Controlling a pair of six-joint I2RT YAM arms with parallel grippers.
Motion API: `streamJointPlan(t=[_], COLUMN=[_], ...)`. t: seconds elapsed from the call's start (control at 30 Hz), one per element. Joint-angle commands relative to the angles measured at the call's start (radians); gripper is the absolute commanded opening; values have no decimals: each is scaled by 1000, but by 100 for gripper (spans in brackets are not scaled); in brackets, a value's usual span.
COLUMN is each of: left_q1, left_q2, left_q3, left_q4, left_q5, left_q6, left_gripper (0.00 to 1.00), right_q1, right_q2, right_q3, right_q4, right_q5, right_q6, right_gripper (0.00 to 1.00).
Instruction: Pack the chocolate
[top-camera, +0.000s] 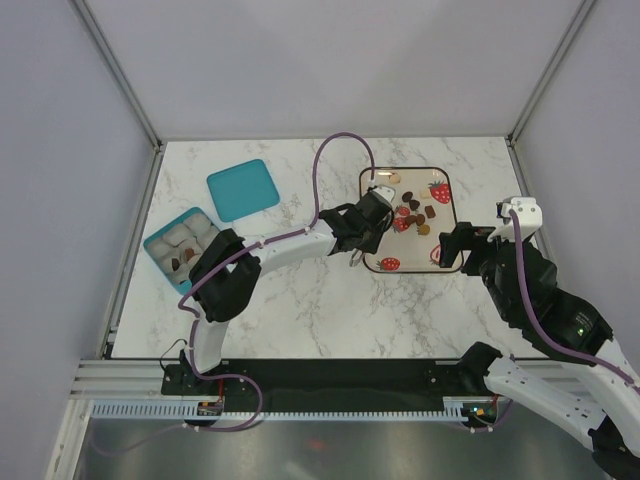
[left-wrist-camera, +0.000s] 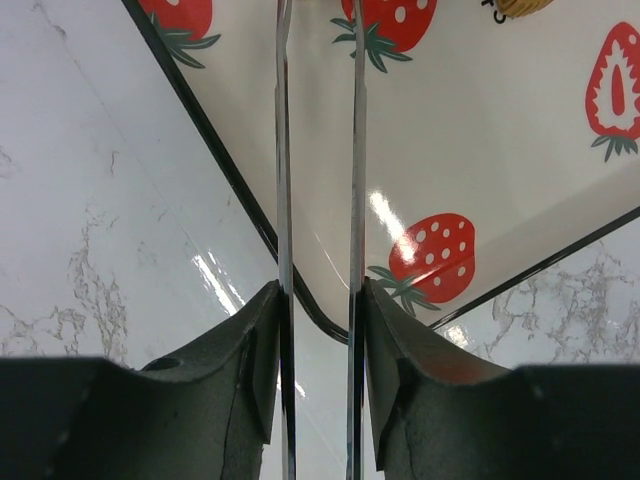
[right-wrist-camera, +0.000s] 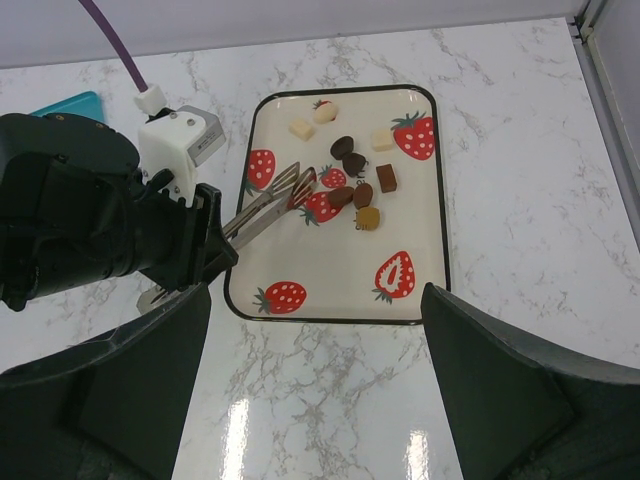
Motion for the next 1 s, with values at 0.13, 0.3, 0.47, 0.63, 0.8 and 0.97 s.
streamJointPlan(t=[0.13,0.3,0.47,0.63,0.8,0.97], left_q1=[-9,-9,-9,-6,3,37], left_q2=[-72,-127,-171,-226,-291,-401], left_q3=[-1,-11,-11,-17,-35,-133], left_q4=[-31,-46,-66,-98,-152,-212], left_q5=[-16,-4,2,-4,-60,-131], left_q6=[-7,-18,-38,-58,-58,-70], left_gripper=[40,40,39,39,39,39], right_q1=[6,5,6,5,6,6], right_q2=[-21,-28,-29,-26,-28,-32], right_q3=[-10,-15,-9,-13,-16,-36], right_q4=[5,6,6,9,14,31], right_q5=[13,1,-1,-10,-24,-37], right_q6=[17,25,30,36,42,44], right_gripper=[95,95,95,95,95,95])
